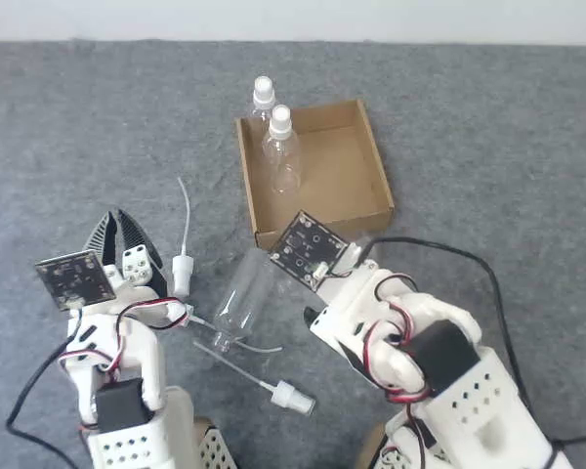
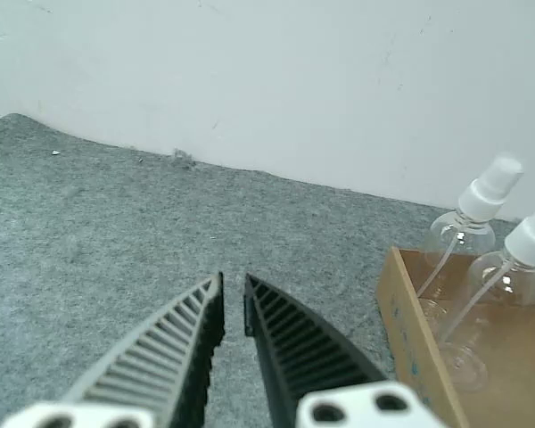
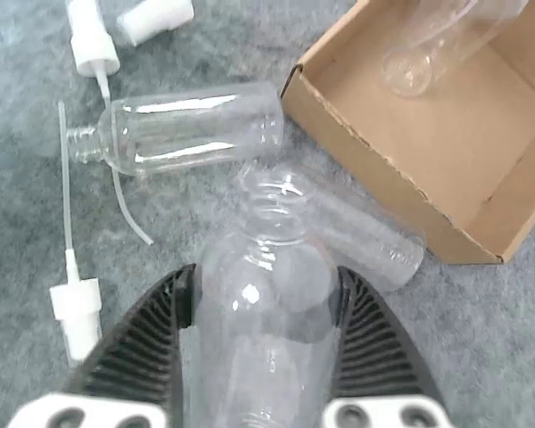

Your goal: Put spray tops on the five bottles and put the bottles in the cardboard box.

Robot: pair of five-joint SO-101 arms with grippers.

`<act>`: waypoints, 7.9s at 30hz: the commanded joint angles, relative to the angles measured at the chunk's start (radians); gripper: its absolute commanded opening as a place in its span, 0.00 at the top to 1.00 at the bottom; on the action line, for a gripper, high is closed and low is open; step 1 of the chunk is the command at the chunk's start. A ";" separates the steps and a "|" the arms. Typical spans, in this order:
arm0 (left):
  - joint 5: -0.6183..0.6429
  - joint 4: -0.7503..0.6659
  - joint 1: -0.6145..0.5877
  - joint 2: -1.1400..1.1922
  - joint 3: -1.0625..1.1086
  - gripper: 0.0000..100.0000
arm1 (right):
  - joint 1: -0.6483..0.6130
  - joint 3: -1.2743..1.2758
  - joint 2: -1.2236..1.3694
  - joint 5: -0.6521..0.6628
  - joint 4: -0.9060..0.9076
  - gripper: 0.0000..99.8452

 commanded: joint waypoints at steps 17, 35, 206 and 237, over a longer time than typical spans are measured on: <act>0.003 -0.032 -0.005 -0.008 -0.008 0.96 | -0.002 0.247 -0.329 -0.035 -0.134 0.96; 0.005 -0.014 0.003 -0.006 -0.059 0.96 | 0.027 0.400 -0.667 -0.060 -0.134 0.96; -0.634 0.519 1.122 1.772 -0.704 0.99 | 0.696 0.485 -0.757 -0.305 -0.400 0.97; -0.465 0.505 0.944 1.157 -0.582 0.99 | 0.691 0.485 -0.757 -0.310 -0.400 0.97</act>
